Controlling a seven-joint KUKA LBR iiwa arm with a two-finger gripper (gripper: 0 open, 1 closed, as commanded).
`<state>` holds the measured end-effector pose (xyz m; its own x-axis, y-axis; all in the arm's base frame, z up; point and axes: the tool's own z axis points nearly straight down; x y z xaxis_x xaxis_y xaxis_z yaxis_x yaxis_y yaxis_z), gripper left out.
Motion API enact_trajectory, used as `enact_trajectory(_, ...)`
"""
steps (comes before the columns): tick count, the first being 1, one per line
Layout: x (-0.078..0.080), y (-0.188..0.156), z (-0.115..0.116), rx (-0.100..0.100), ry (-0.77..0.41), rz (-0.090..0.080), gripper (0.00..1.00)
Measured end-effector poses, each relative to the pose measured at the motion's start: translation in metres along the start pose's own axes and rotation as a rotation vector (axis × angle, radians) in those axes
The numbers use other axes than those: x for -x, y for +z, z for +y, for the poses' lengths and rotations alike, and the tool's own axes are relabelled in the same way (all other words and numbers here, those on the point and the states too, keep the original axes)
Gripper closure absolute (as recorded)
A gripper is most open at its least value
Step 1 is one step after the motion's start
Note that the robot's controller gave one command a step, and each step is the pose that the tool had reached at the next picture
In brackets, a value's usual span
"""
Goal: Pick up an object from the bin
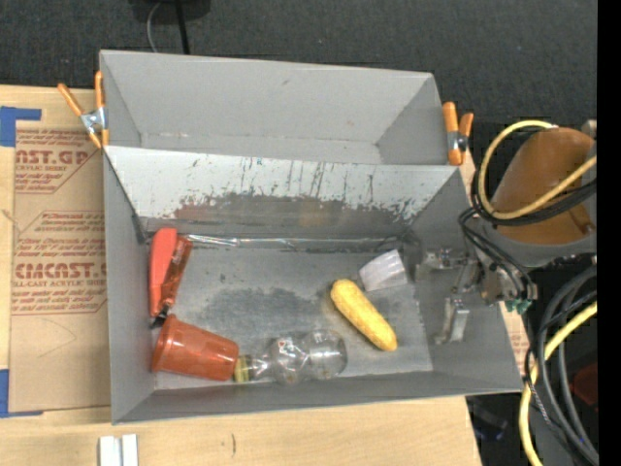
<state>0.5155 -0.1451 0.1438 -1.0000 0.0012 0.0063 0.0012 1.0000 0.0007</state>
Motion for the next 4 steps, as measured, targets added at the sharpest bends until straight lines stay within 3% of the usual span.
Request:
enact_trajectory(1,0.002,-0.005,0.0,-0.001,-0.002,-0.007,0.0)
enact_trajectory(2,-0.005,0.02,0.026,-0.004,-0.066,-0.011,0.0)
enact_trajectory(3,-0.023,0.054,0.064,-0.002,-0.22,-0.007,0.0)
enact_trajectory(4,0.018,0.072,0.085,-0.005,-0.169,-0.012,1.0)
